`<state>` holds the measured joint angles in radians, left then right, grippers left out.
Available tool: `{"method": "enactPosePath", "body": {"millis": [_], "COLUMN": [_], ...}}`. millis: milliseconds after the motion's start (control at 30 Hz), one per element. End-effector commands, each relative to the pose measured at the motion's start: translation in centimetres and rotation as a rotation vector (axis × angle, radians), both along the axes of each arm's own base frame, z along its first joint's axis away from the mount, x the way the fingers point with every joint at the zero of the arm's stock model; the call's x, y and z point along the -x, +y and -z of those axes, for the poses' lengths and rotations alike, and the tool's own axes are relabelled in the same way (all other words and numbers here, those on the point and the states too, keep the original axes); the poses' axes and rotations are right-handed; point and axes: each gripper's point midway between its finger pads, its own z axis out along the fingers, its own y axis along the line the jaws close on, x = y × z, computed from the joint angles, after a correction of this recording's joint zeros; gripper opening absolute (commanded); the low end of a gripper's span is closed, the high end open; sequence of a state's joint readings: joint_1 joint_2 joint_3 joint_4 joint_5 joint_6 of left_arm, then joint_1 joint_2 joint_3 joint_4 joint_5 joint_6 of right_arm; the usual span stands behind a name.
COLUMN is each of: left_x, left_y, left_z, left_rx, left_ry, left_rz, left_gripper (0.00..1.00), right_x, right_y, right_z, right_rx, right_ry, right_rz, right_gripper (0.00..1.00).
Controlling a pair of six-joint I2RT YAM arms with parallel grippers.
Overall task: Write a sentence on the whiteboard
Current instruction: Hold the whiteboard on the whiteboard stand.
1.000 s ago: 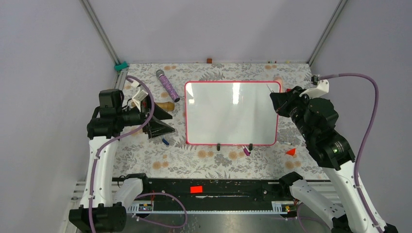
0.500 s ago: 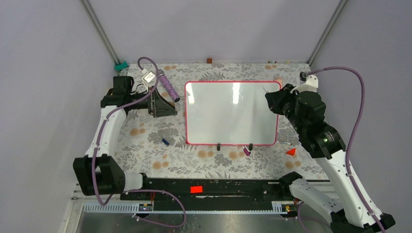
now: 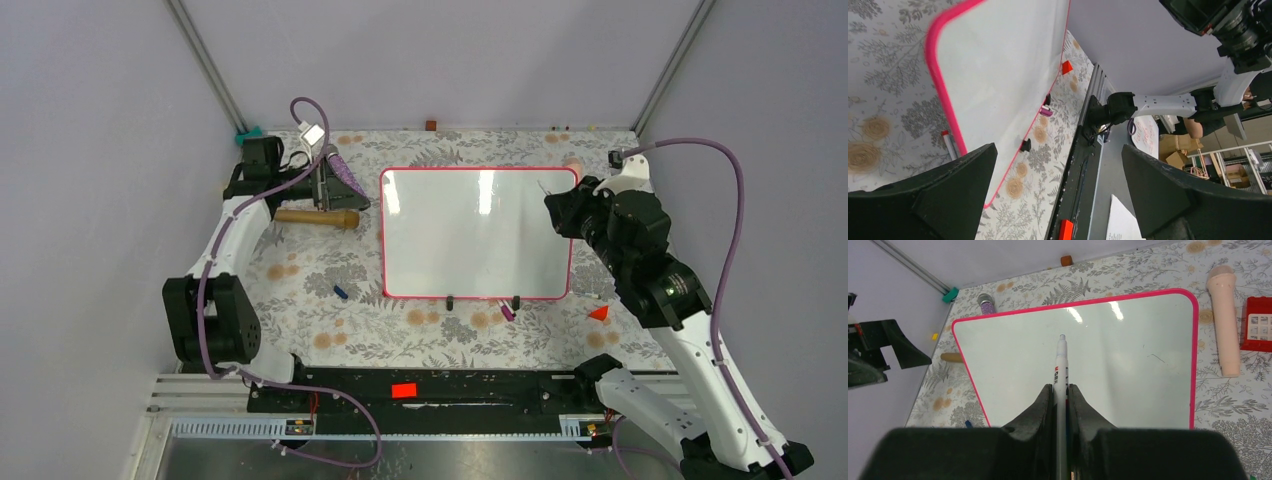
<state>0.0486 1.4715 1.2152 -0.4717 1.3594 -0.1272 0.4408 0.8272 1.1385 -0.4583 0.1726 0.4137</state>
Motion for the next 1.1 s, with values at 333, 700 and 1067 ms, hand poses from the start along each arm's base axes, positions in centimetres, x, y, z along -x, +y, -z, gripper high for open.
{"method": "enactPosePath", "body": {"millis": [333, 700, 1067], "left_x": [-7.9, -9.1, -10.5], "left_y": [-0.8, -1.7, -1.6], "left_z": [-4.8, 2.2, 4.7], "left_rx": [0.222, 0.193, 0.203], "left_ry": [-0.042, 0.128, 0.217], "left_rz": [0.103, 0.151, 0.142], "left_gripper": [0.96, 0.98, 0.95], "right_x": [0.7, 1.0, 1.3], "right_y": [0.4, 1.0, 1.6], "right_z": [-1.2, -0.6, -0.8], "right_rx": [0.048, 0.07, 0.053], "right_ry": [-0.051, -0.026, -0.025], "right_rz": [-0.066, -0.114, -0.146], "right_gripper": [0.0, 0.0, 0.0]}}
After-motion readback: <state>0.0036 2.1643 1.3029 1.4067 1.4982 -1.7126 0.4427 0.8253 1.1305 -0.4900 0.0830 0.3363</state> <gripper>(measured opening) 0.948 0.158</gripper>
